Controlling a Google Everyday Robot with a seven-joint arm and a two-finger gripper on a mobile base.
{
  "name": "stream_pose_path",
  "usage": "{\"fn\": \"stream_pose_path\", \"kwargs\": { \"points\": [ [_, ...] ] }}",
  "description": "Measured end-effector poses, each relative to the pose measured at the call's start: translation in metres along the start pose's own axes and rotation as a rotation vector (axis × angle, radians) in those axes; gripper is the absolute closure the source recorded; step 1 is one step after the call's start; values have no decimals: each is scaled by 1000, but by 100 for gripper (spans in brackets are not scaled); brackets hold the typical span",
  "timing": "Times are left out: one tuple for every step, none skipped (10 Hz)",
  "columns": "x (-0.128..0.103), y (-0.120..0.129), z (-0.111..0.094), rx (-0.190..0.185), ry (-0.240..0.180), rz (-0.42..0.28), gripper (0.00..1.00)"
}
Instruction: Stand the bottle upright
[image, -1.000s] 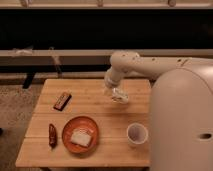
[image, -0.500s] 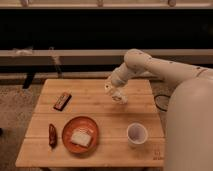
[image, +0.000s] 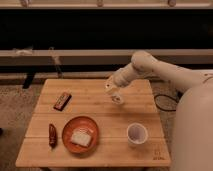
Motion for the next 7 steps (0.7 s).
{"fn": "stream_pose_path", "kwargs": {
  "points": [
    [1, -4, -1, 12, -22, 20, 100],
    [4, -8, -4, 30, -46, 55, 100],
    [6, -9, -6, 43, -58, 76, 100],
    [8, -12, -9, 59, -79, 104, 100],
    [14, -13, -12, 73, -98, 147, 100],
    [17, -14, -15, 87, -108, 171, 100],
    [17, -14, -17, 96, -127, 175, 100]
  ]
}}
